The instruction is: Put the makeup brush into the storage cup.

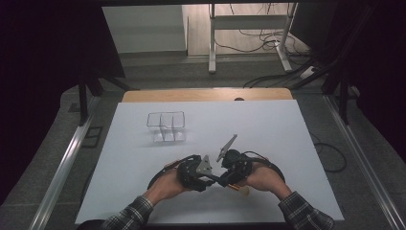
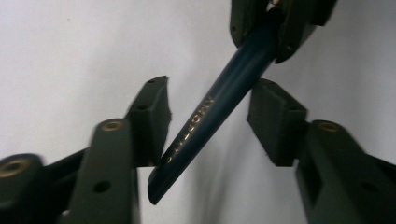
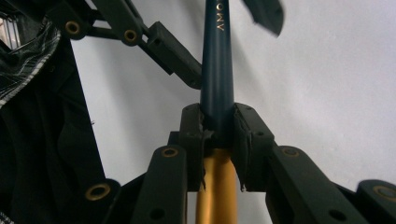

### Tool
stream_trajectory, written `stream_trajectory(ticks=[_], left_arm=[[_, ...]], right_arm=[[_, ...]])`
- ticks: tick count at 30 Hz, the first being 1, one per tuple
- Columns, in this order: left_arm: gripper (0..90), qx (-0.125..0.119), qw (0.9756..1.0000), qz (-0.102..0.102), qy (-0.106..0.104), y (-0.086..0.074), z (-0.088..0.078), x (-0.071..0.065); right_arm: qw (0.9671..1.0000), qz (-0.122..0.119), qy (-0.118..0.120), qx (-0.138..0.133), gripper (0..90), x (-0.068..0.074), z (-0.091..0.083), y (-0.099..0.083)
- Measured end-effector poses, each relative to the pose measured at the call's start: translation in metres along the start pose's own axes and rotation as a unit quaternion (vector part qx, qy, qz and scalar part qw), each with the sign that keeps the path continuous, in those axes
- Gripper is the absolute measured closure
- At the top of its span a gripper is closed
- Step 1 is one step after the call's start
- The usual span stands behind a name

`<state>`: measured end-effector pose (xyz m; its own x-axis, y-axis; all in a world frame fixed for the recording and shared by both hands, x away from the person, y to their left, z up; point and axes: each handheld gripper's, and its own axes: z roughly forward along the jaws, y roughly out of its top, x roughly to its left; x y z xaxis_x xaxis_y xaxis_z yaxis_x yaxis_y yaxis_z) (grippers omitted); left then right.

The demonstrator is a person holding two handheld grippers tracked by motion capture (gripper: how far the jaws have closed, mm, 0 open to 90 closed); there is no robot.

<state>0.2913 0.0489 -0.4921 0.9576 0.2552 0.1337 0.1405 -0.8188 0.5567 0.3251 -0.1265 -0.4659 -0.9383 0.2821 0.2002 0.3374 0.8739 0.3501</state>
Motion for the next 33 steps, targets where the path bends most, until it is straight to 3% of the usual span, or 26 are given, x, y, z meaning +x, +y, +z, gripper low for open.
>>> stream_trajectory(ticks=[1,2,4,5,6,8,10,18,24,33], left_arm=[[60.5,0.010,0.9998,0.008,-0.015,0.000,0.000,0.000],[77.8,0.004,0.9991,0.015,-0.039,-0.001,0.002,-0.002],[78.0,0.014,0.9994,0.006,-0.032,0.001,0.002,-0.003],[78.1,0.021,0.9992,0.005,-0.035,0.001,0.001,-0.002],[78.2,0.018,0.9991,0.000,-0.038,0.000,0.001,-0.001],[78.2,0.019,0.9990,-0.010,-0.039,-0.002,-0.001,0.003],[78.1,0.020,0.9989,-0.018,-0.039,-0.003,-0.002,0.006],[78.1,0.018,0.9985,-0.031,-0.042,-0.004,-0.001,0.007],[78.1,0.014,0.9981,-0.045,-0.041,-0.006,-0.003,0.009],[78.1,0.011,0.9979,-0.050,-0.039,-0.008,-0.007,0.009]], right_arm=[[1.0000,-0.004,-0.002,0.000,72.0,0.000,0.000,0.000],[0.9997,0.005,-0.018,-0.019,58.0,-0.002,-0.001,-0.001],[0.9993,0.012,-0.019,-0.029,53.4,-0.004,-0.002,-0.001],[0.9989,0.030,-0.005,-0.035,44.2,-0.008,-0.003,-0.002],[0.9986,0.031,-0.017,-0.039,29.9,-0.012,-0.003,-0.004],[0.9983,0.028,-0.026,-0.044,27.3,-0.013,-0.003,-0.006],[0.9984,0.027,-0.018,-0.045,23.8,-0.015,-0.003,-0.008],[0.9971,0.021,-0.032,-0.065,9.8,-0.017,-0.002,-0.009],[0.9966,0.010,-0.049,-0.066,6.3,-0.017,-0.002,-0.012],[0.9941,0.016,-0.068,-0.082,2.9,-0.020,-0.009,-0.017]])
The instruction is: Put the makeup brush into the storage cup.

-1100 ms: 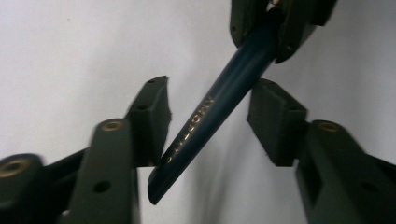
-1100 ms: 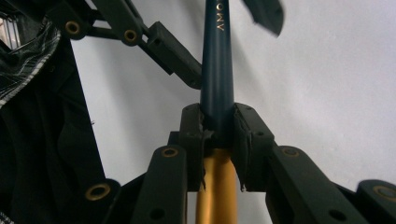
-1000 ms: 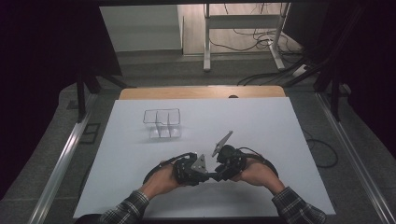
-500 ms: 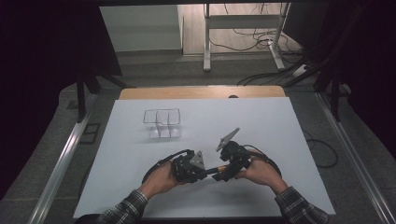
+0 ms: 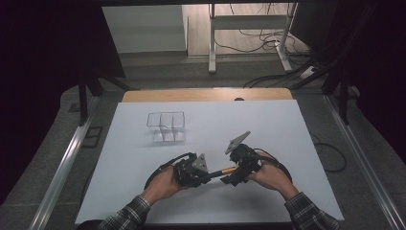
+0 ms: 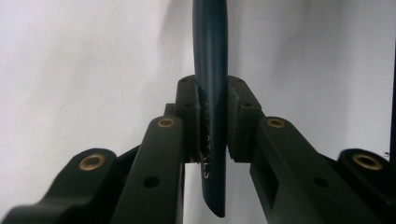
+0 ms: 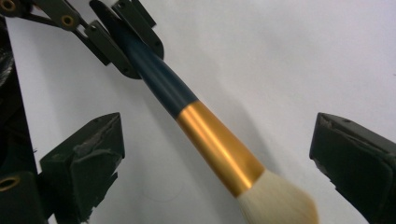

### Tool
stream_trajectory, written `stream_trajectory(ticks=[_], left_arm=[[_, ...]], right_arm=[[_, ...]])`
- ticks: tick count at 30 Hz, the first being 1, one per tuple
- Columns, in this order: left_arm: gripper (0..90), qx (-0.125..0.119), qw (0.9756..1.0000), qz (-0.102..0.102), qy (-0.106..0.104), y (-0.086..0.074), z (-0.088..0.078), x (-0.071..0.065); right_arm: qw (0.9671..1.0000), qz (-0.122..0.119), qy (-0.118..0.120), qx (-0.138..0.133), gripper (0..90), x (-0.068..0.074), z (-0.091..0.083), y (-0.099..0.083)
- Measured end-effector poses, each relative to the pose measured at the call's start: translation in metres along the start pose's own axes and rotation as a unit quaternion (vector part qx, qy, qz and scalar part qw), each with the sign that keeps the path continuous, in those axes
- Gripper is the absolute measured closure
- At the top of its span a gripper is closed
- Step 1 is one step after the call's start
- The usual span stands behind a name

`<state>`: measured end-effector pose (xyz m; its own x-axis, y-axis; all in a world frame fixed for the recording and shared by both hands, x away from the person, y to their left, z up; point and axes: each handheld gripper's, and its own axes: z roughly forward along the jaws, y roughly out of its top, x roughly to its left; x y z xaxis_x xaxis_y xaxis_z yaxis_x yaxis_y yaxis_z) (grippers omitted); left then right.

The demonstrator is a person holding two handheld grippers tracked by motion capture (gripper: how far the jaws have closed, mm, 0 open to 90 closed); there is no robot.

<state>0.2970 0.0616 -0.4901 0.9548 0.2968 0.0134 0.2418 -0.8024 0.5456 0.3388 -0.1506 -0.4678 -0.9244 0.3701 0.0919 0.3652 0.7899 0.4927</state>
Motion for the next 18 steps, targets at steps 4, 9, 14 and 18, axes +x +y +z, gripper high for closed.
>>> stream_trajectory(ticks=[4,9,14,18], left_arm=[[78.1,-0.003,1.0000,-0.008,-0.001,-0.003,-0.002,0.000],[78.1,-0.006,0.9999,-0.016,-0.001,-0.007,-0.006,0.001],[78.1,-0.017,0.9995,-0.029,0.001,-0.012,-0.012,0.002],[78.2,-0.020,0.9991,-0.038,0.002,-0.017,-0.018,0.004]], right_arm=[[0.9999,0.005,-0.009,-0.005,0.7,-0.002,-0.002,-0.004],[0.9997,0.020,-0.010,-0.013,0.0,-0.004,-0.006,-0.007],[0.9995,0.025,-0.015,-0.014,0.0,-0.004,-0.008,-0.011],[0.9990,0.031,-0.024,-0.021,0.0,-0.005,-0.012,-0.014]])
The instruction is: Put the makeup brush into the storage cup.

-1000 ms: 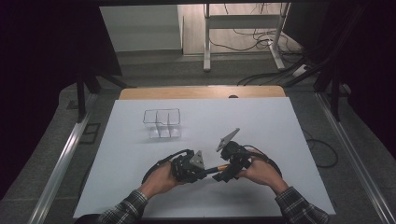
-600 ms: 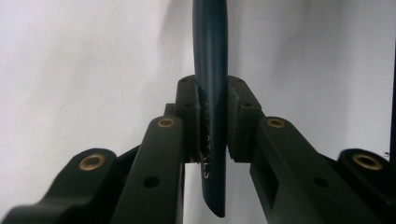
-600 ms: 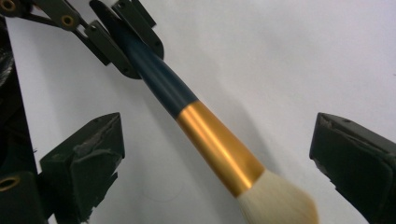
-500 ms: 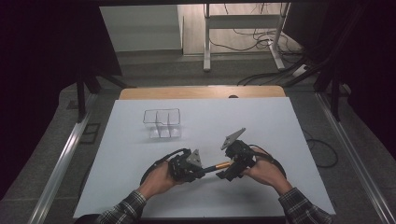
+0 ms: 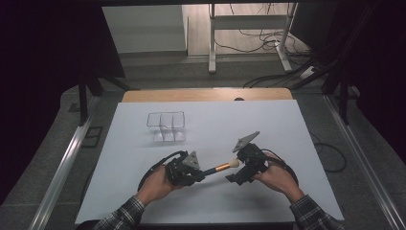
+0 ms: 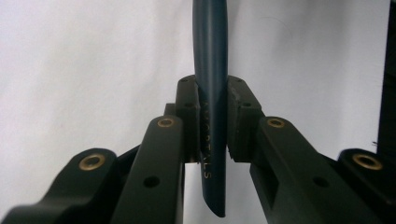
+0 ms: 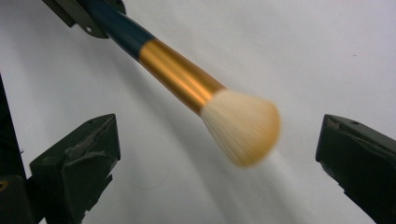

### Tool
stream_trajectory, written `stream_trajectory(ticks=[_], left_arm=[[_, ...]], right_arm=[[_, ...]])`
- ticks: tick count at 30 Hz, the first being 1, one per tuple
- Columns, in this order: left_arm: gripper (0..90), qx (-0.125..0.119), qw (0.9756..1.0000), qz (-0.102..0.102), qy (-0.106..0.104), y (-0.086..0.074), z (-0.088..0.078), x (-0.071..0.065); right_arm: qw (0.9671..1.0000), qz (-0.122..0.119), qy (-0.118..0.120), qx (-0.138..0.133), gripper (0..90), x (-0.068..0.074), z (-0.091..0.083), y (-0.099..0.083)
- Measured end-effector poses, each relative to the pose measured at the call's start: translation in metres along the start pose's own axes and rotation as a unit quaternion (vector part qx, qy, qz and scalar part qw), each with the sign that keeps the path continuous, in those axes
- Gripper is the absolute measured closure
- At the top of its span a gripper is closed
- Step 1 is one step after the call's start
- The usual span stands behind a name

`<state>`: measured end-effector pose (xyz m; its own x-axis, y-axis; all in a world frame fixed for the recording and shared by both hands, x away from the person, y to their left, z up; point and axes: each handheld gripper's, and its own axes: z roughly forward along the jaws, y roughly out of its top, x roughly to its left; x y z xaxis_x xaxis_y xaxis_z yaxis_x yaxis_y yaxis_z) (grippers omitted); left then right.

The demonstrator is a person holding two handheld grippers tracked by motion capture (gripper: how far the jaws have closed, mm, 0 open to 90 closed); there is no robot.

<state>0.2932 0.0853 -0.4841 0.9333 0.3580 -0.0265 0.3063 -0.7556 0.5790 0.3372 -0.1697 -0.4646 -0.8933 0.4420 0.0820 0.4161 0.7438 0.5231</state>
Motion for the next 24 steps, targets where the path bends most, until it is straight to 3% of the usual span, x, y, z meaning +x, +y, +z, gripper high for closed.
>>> stream_trajectory(ticks=[8,24], left_arm=[[78.2,-0.008,0.9998,-0.018,0.005,-0.009,-0.012,0.002],[78.1,-0.047,0.9970,-0.060,0.016,-0.024,-0.031,0.001]], right_arm=[[0.9996,0.014,-0.019,-0.018,0.0,-0.001,-0.006,-0.004],[0.9983,0.037,-0.030,-0.034,0.0,0.002,-0.012,-0.015]])
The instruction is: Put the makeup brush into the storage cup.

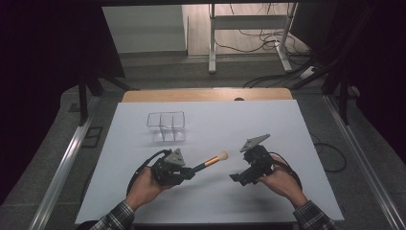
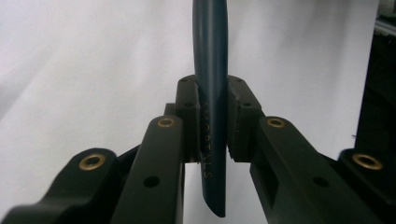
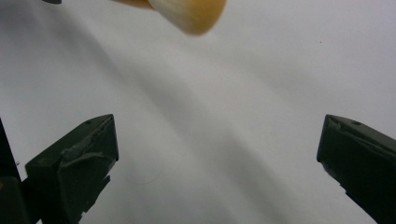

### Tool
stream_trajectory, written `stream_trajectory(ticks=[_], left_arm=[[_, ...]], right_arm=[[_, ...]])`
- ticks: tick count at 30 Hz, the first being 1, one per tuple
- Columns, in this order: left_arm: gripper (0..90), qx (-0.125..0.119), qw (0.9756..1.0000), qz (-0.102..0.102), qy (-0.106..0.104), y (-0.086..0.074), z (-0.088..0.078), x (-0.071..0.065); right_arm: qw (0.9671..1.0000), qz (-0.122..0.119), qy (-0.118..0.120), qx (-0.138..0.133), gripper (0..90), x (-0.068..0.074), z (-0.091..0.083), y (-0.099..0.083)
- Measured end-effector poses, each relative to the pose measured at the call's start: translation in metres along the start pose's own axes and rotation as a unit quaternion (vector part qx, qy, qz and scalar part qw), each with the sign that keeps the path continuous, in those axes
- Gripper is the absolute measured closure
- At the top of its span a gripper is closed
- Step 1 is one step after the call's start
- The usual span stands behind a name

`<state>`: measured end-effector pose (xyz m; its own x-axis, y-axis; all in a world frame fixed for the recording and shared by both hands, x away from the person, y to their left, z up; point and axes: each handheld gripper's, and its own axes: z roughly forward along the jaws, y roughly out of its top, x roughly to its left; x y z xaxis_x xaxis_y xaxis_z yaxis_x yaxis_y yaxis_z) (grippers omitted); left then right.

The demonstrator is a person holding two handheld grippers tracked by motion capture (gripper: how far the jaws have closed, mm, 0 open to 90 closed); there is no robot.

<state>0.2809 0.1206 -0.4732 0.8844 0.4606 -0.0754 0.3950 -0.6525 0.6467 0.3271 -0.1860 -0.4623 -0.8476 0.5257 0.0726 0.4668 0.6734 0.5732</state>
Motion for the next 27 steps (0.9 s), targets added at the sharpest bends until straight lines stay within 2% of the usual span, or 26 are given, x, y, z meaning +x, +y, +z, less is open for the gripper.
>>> stream_trajectory(ticks=[6,7,19,27], left_arm=[[78.1,-0.025,0.9995,-0.019,0.006,-0.006,-0.008,-0.002],[78.1,-0.035,0.9990,-0.029,0.007,-0.007,-0.009,-0.004],[78.1,-0.065,0.9969,-0.040,0.021,-0.015,-0.016,-0.013],[78.1,-0.087,0.9943,-0.053,0.031,-0.018,-0.015,-0.019]], right_arm=[[0.9998,0.015,0.002,-0.011,0.0,0.001,-0.003,-0.004],[0.9998,0.016,0.001,-0.013,0.0,0.001,-0.003,-0.005],[0.9985,0.036,0.026,-0.032,0.0,0.006,-0.006,-0.007],[0.9956,0.059,0.045,-0.058,0.0,0.008,-0.010,-0.007]])
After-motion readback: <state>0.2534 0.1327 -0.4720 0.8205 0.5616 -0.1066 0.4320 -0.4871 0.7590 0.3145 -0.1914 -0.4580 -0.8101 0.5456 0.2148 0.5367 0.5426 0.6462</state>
